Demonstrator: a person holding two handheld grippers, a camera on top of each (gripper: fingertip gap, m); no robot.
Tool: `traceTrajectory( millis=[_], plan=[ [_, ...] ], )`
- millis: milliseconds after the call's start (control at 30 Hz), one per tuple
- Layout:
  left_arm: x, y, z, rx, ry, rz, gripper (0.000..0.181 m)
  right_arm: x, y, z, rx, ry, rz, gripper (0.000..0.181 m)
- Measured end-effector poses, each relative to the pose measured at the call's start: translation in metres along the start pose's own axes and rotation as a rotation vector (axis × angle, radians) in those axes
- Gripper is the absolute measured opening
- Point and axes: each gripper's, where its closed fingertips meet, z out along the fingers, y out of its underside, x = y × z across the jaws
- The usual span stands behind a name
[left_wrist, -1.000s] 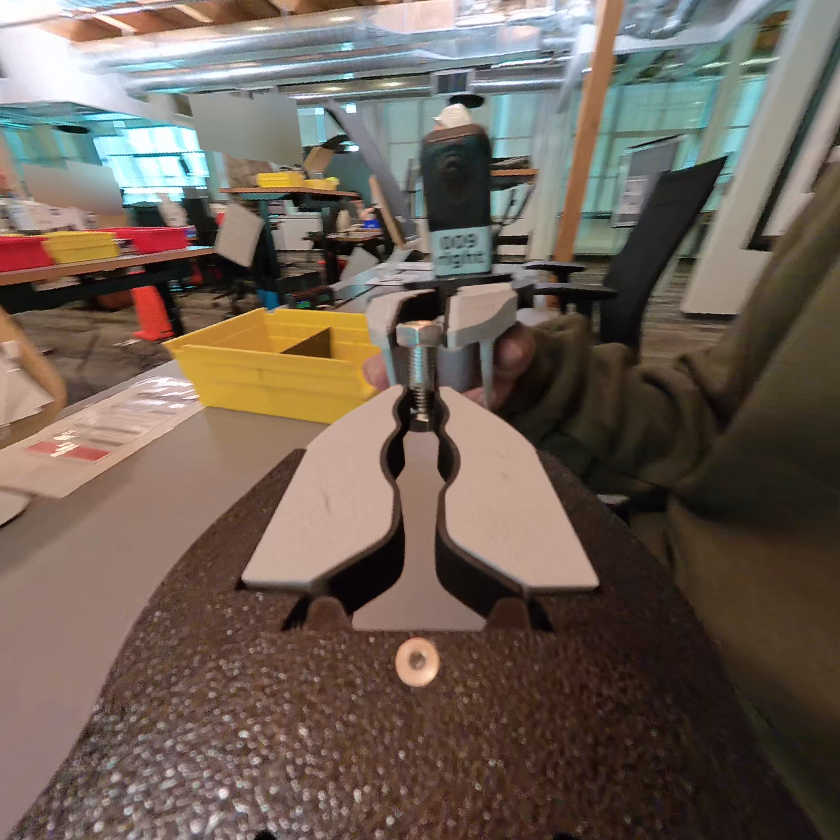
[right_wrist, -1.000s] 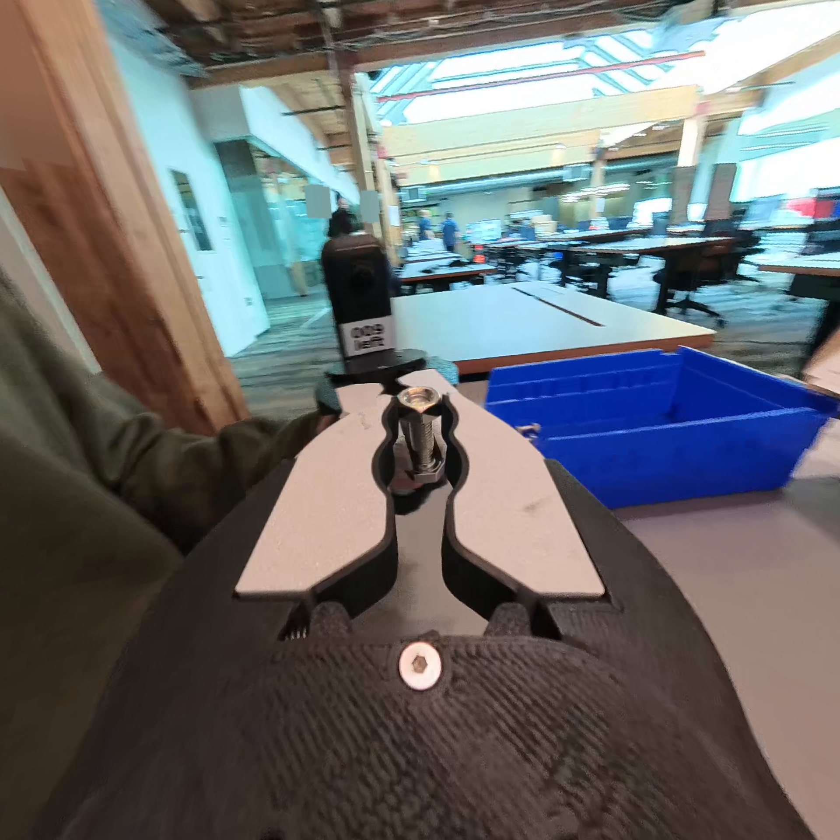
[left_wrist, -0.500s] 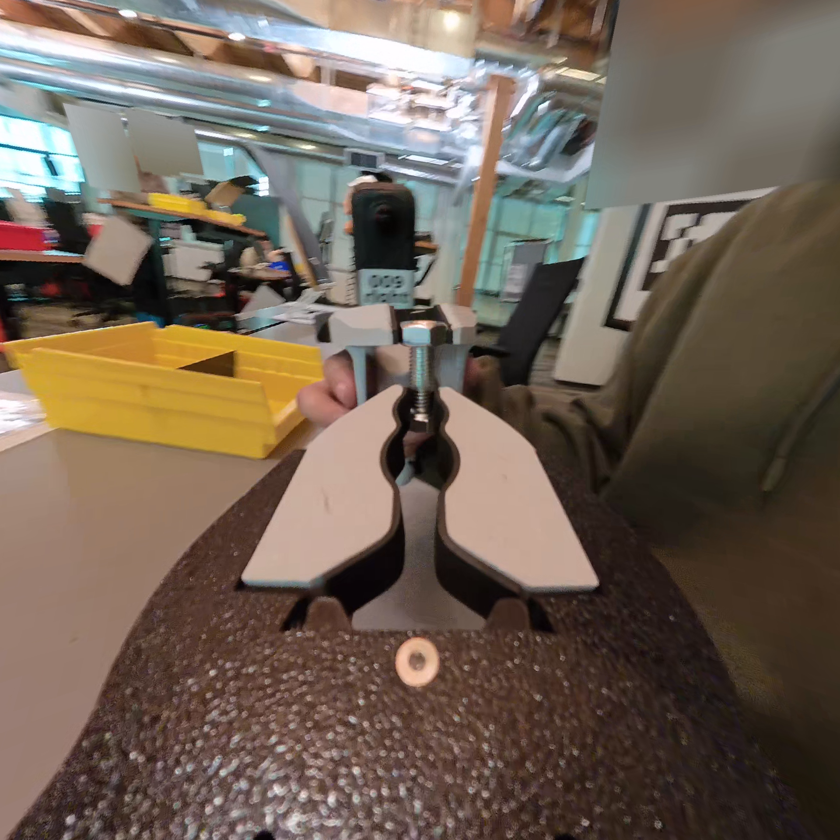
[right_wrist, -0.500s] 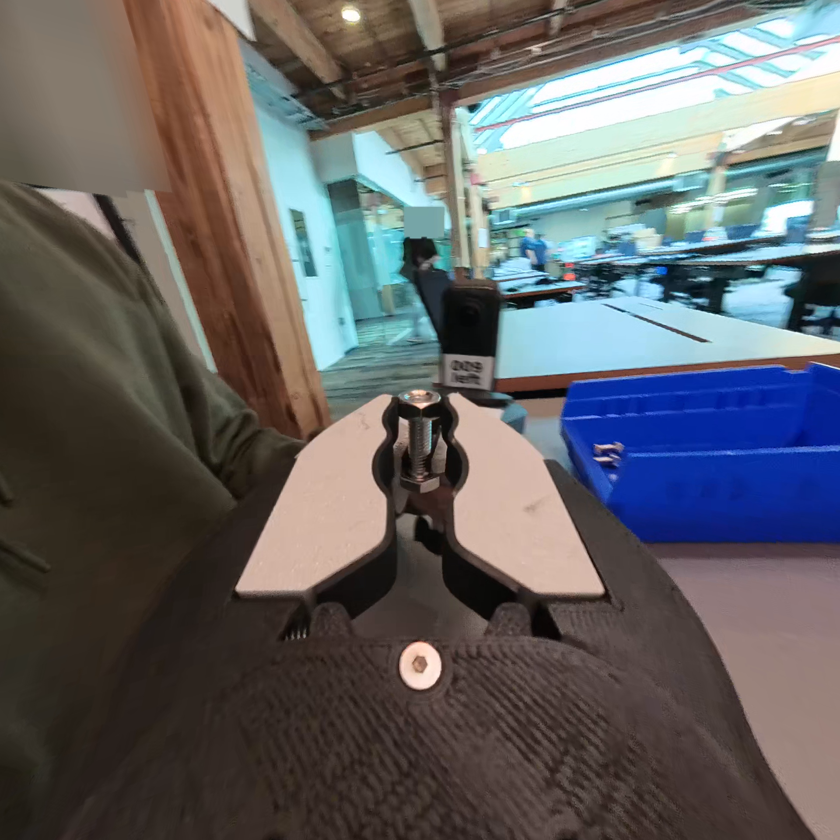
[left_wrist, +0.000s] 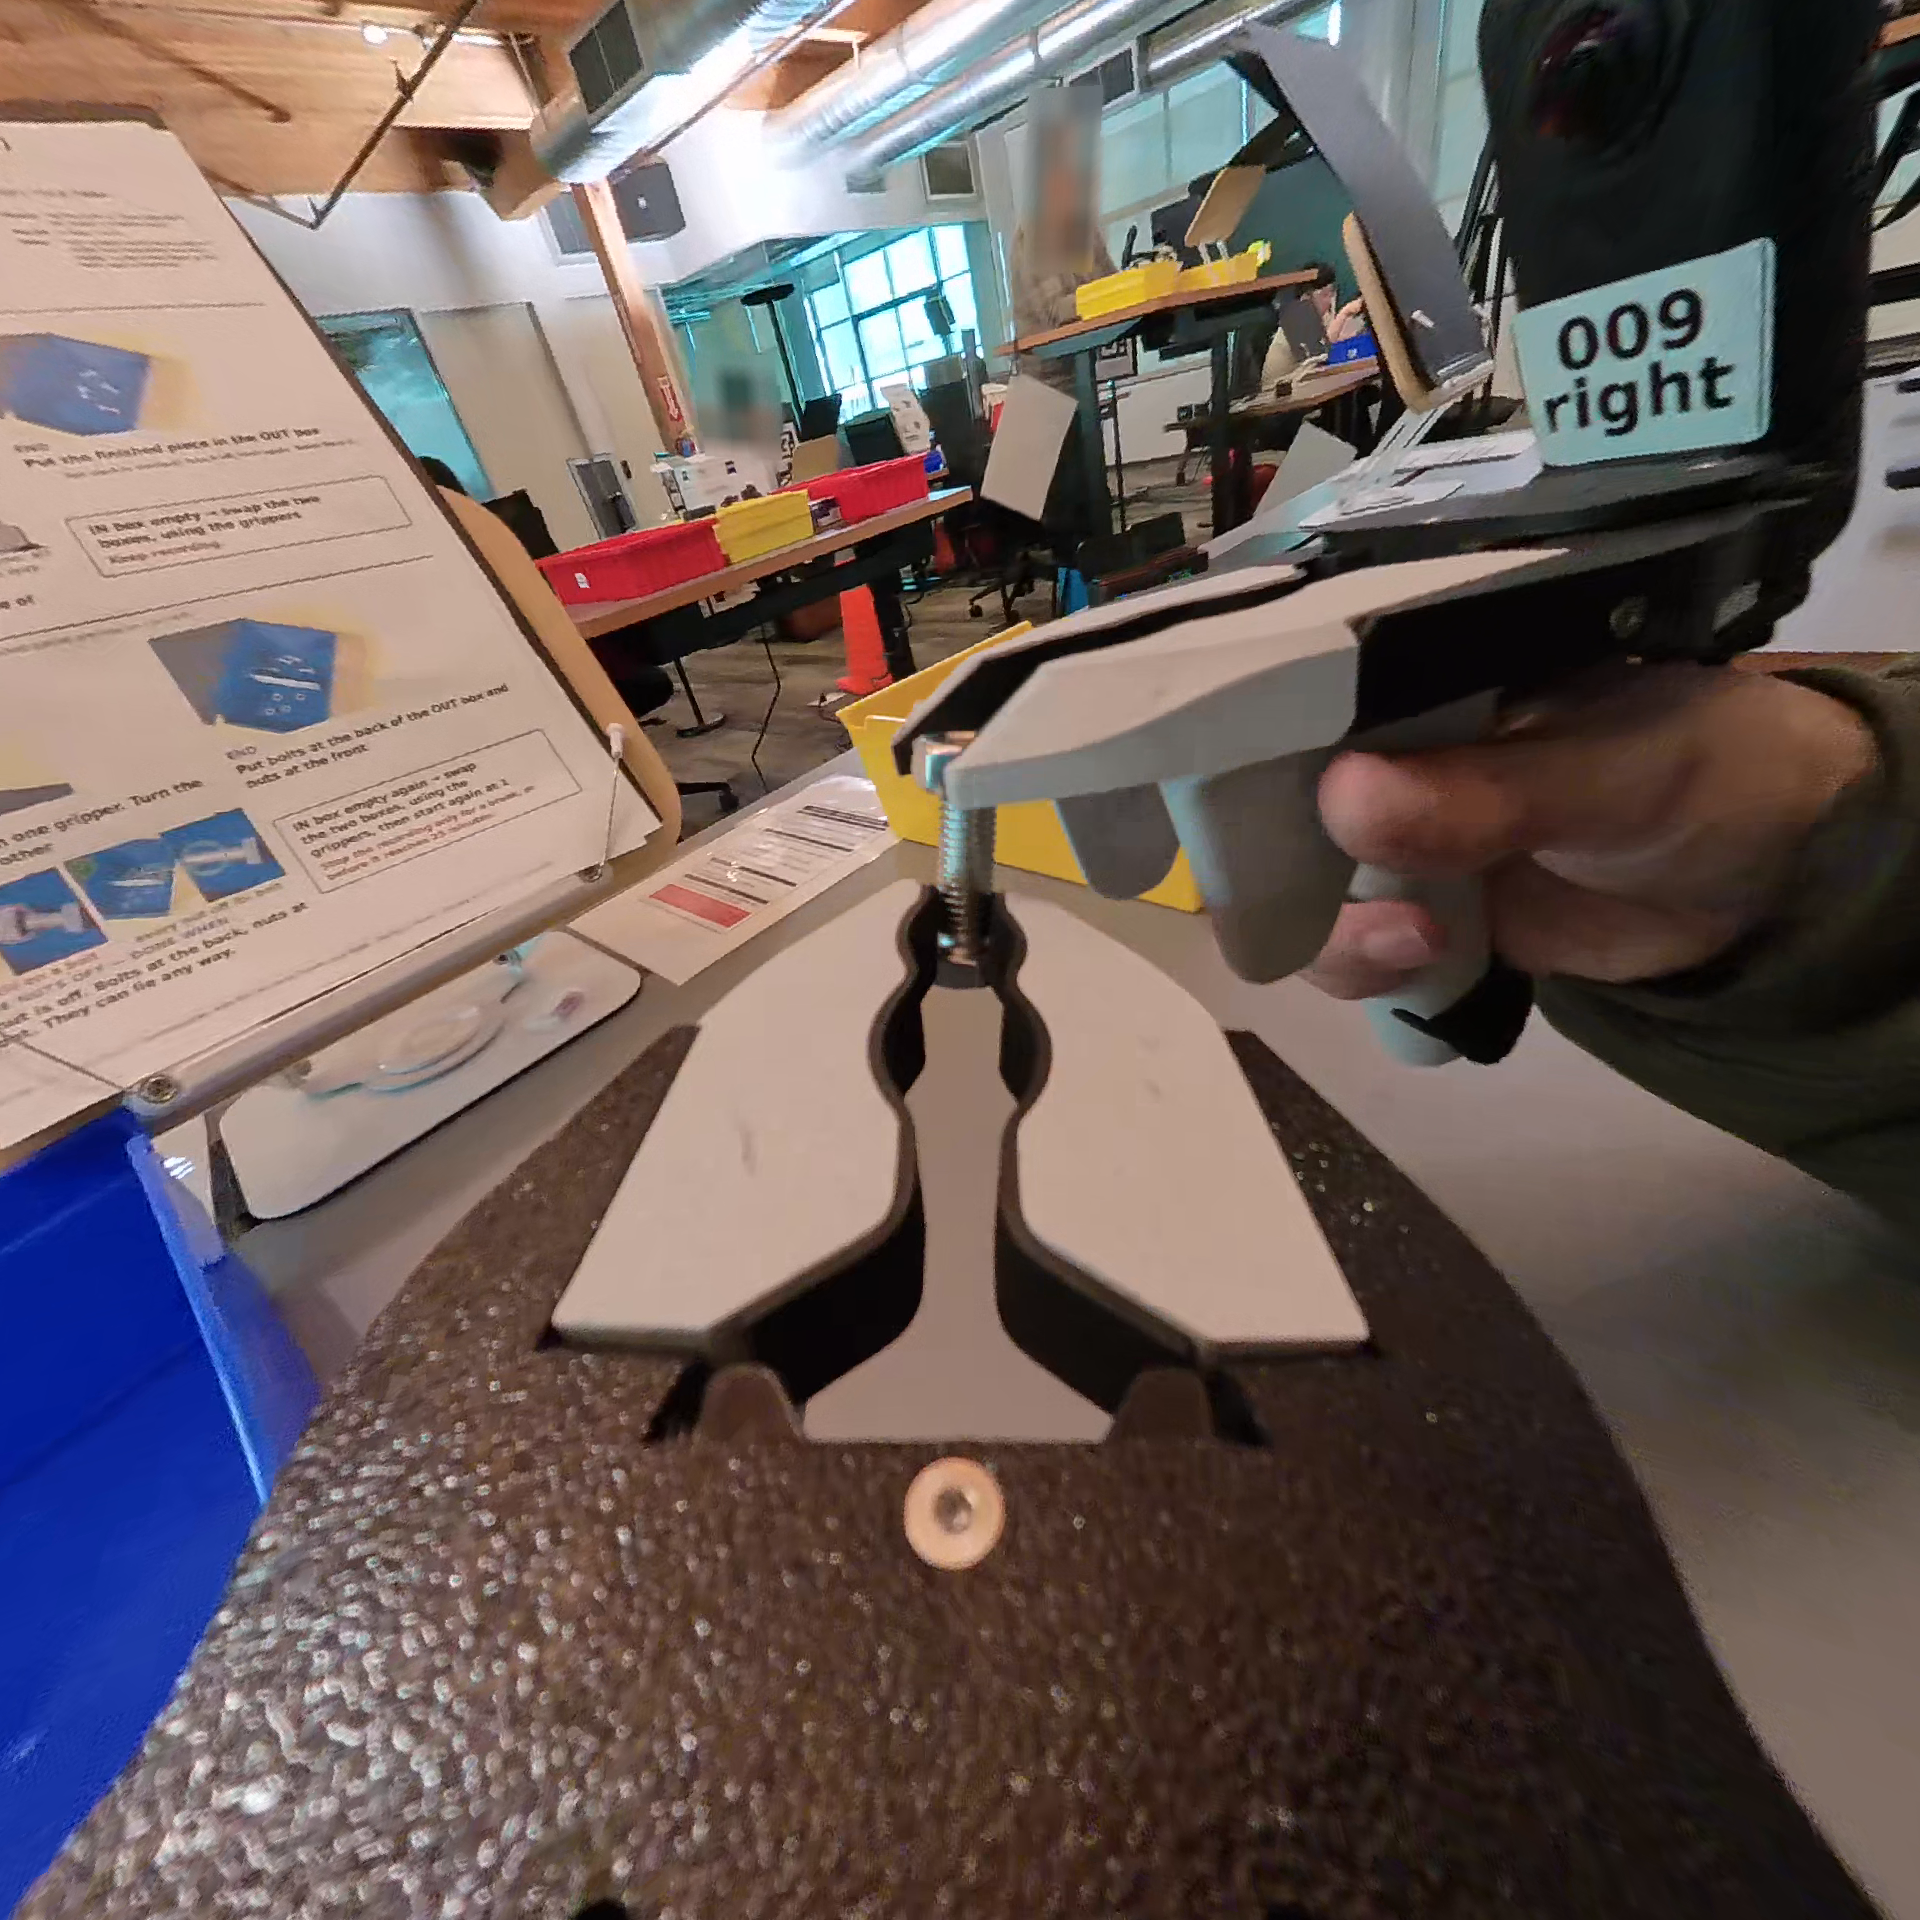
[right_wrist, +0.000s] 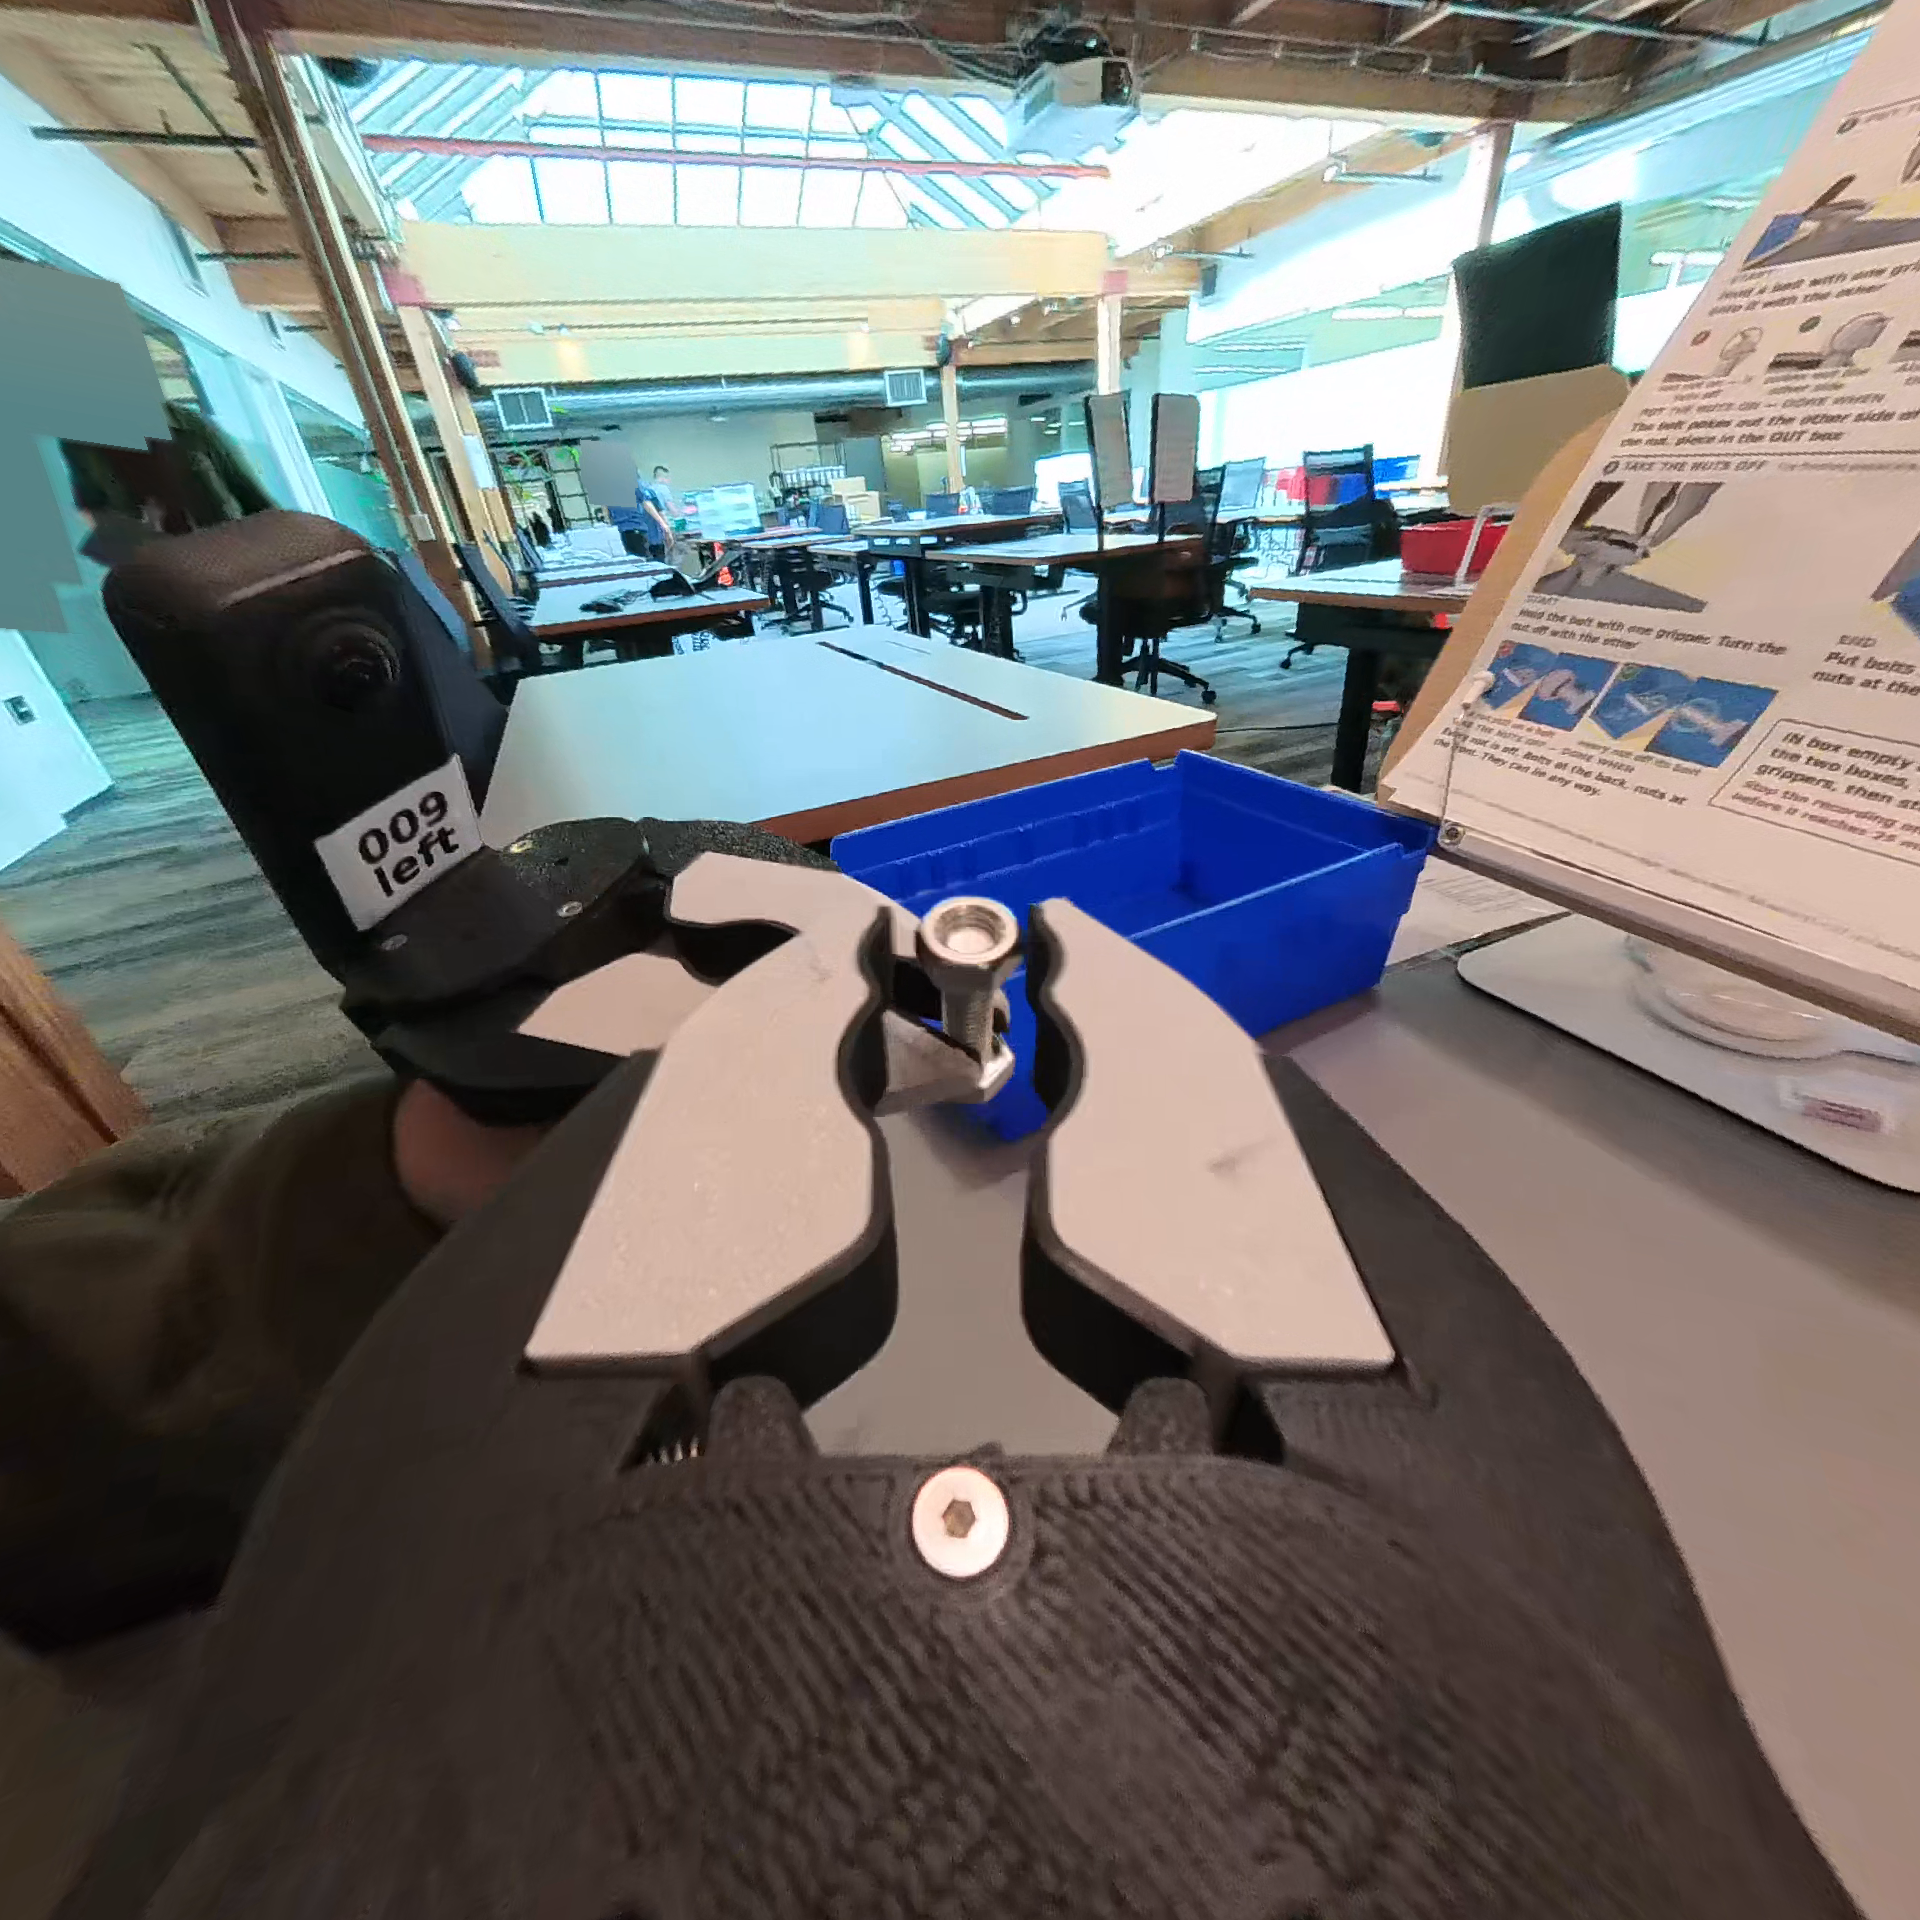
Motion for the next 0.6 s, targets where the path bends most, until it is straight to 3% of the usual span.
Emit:
traceTrajectory(
  millis=[167,267,400,500,600],
  plan=[
    [0.005,0.005,0.0,-0.024,0.054,-0.031,0.009,0.001,0.004,-0.001,-0.052,-0.021,-0.021,0.019],
    [0.023,0.0,-0.005,0.004,0.259,-0.123,0.009,-0.008,0.005,-0.01,-0.075,-0.159,-0.041,0.019],
    [0.054,-0.011,-0.022,0.072,0.589,-0.207,0.009,-0.038,0.0,-0.034,-0.048,-0.48,0.008,0.019],
    [0.07,-0.012,-0.031,0.095,0.736,-0.233,0.009,-0.053,0.003,-0.045,-0.05,-0.597,-0.03,0.02],
    [0.072,-0.013,-0.031,0.139,0.765,-0.292,0.009,-0.057,0.001,-0.049,-0.025,-0.634,-0.022,0.019]
  ],
)
